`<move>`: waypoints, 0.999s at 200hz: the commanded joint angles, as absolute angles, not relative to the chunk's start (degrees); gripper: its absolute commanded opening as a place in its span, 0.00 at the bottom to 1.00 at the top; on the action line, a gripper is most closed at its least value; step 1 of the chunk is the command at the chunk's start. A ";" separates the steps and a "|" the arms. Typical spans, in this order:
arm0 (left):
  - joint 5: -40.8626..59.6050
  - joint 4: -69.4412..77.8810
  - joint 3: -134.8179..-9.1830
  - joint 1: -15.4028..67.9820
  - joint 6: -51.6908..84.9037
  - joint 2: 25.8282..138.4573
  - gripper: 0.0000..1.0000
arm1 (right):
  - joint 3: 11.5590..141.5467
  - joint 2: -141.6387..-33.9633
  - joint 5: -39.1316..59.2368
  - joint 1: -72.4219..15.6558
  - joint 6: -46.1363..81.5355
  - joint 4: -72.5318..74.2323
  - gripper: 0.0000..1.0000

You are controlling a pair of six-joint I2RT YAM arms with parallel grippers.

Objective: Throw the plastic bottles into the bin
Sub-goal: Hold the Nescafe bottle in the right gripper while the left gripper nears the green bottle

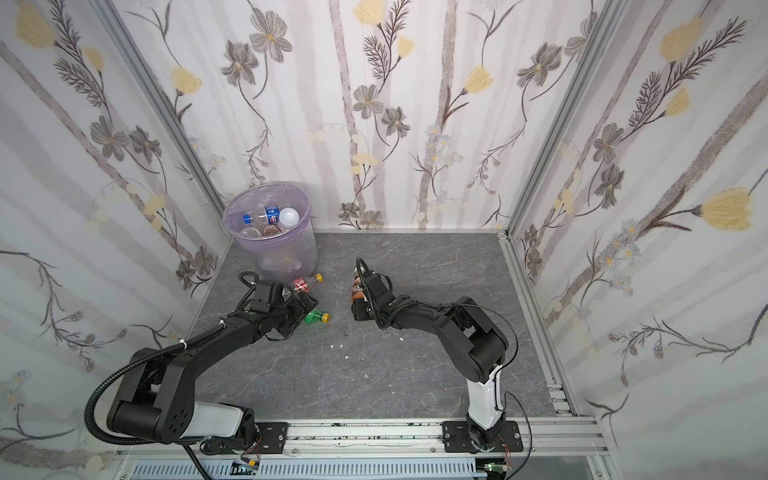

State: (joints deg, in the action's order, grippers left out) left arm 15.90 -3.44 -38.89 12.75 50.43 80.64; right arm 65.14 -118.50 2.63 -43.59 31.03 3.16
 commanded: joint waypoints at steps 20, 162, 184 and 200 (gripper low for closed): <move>15.29 -0.55 -38.57 12.59 51.24 81.19 1.00 | 64.79 -118.11 3.69 -43.59 31.86 6.38 0.55; 15.90 0.26 -34.63 12.66 51.33 78.43 1.00 | 64.33 -118.05 4.22 -43.59 32.49 6.70 0.54; 16.66 0.26 -34.41 12.65 51.50 77.25 1.00 | 64.38 -117.86 3.97 -43.59 32.25 6.50 0.54; 18.21 0.26 -34.66 12.87 51.44 76.14 1.00 | 64.42 -117.54 3.78 -43.59 31.90 6.16 0.55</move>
State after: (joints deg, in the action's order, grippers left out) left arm 16.40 -0.89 -34.57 12.75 51.07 77.56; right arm 64.05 -118.39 4.14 -43.62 32.08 3.66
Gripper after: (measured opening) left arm 0.997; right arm 0.545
